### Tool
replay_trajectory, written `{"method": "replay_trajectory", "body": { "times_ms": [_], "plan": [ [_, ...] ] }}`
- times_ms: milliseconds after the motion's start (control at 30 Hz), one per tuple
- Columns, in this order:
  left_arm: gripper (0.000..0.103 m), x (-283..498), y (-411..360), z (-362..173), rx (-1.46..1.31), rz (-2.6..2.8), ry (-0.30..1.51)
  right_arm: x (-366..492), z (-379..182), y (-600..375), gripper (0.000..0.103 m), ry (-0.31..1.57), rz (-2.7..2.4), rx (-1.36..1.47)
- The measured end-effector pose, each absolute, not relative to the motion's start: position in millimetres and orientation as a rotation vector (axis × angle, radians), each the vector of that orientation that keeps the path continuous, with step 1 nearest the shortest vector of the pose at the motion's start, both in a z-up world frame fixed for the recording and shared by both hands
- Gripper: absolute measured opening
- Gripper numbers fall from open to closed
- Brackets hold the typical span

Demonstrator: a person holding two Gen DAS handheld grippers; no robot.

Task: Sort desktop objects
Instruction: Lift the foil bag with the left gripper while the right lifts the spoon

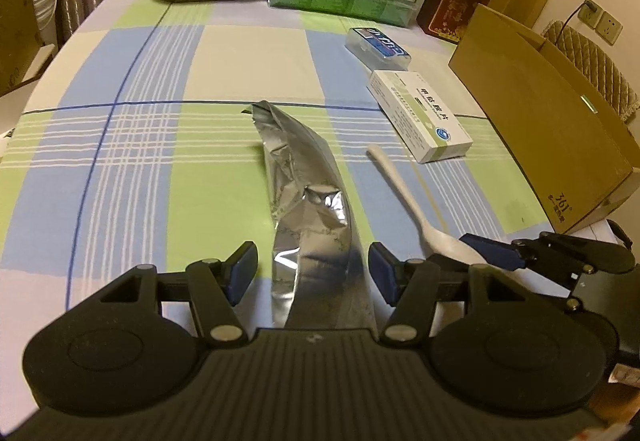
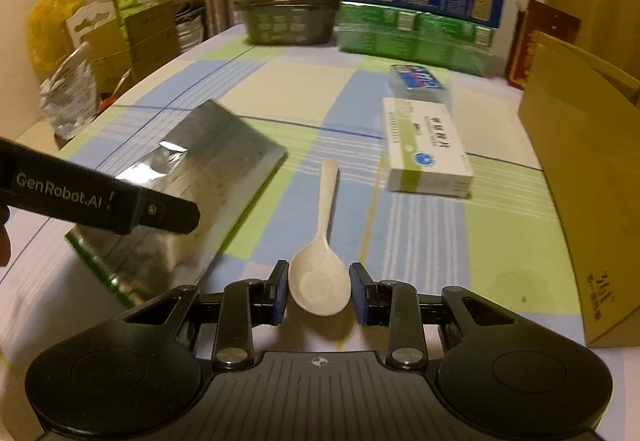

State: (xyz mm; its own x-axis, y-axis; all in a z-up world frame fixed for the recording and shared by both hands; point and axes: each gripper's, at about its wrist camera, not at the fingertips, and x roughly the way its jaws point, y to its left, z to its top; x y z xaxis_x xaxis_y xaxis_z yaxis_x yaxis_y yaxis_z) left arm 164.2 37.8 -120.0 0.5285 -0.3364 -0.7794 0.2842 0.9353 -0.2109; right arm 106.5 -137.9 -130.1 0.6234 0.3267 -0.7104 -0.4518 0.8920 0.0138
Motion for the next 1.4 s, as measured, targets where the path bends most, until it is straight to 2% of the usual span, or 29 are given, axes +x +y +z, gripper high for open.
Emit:
{"method": "replay_trajectory", "body": {
  "times_ms": [167, 467, 900, 1400],
  "plan": [
    [0.056, 184, 33, -124, -0.097, -0.386, 0.998, 107, -130, -137, 0.029, 0.769, 0.439, -0.192],
    [0.053, 209, 9, -134, 0.033, -0.373, 1.07, 113, -135, -139, 0.029, 0.791, 0.425, -0.173],
    [0.037, 201, 3, -130, 0.114, -0.378, 1.06, 114, -131, -140, 0.029, 0.767, 0.422, -0.166],
    [0.036, 183, 9, -119, 0.08, -0.366, 1.022, 115, -123, -144, 0.029, 0.754, 0.422, -0.13]
  ]
}}
